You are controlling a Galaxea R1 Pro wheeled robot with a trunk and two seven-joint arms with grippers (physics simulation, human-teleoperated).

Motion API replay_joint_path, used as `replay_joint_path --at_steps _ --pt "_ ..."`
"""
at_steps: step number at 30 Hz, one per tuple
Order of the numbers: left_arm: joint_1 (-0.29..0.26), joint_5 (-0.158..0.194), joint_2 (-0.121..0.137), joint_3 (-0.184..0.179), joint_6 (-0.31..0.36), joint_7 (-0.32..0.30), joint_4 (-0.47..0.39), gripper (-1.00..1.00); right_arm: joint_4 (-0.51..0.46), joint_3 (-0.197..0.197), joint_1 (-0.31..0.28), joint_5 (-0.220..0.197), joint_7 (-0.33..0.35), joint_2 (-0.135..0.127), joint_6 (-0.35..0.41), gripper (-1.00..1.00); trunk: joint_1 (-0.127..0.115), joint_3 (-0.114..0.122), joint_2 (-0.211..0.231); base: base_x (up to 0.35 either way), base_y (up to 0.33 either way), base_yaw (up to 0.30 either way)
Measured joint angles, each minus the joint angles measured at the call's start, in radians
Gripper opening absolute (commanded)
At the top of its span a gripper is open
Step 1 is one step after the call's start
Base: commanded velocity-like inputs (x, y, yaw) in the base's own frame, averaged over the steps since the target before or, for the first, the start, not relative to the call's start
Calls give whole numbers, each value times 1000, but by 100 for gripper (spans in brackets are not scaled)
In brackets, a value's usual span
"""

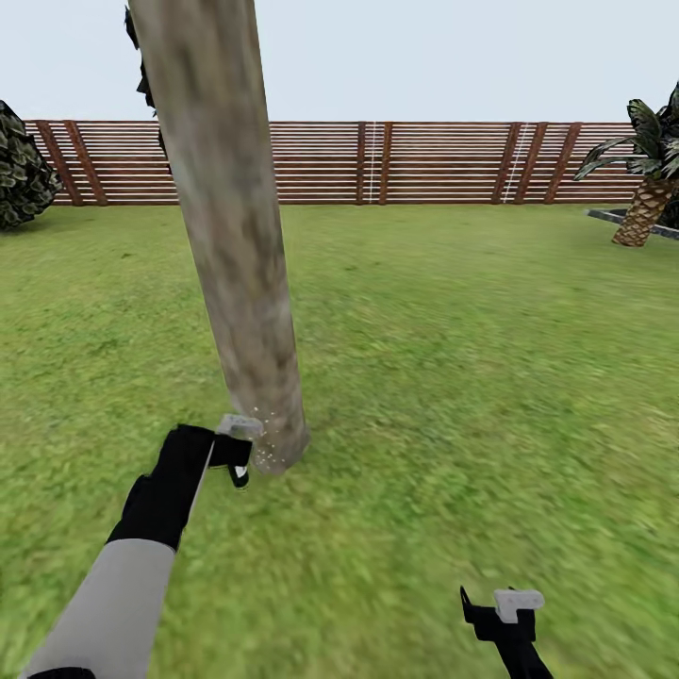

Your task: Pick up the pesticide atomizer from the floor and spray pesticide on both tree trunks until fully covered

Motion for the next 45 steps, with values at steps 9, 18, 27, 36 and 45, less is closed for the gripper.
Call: replay_joint_path --at_steps 9,18,27,36,45 --pt "-57 5 83 2 41 -96 -19 -100 0 0 0 1 0 0 0 100 0 0 0 0 0 0" --pt "-121 -4 56 -7 89 -120 -21 -100 0 0 0 1 0 0 0 100 0 0 0 0 0 0" --pt "-116 -1 164 -2 86 -122 -18 -100 1 0 0 1 0 0 0 100 0 0 0 0 0 0" --pt "-51 -6 141 -4 73 -115 -4 -100 0 1 0 1 0 0 0 100 0 0 0 0 0 0" --pt "3 -10 145 3 71 -29 -7 -100 0 2 0 1 1 0 0 100 0 0 0 2 -86 0"
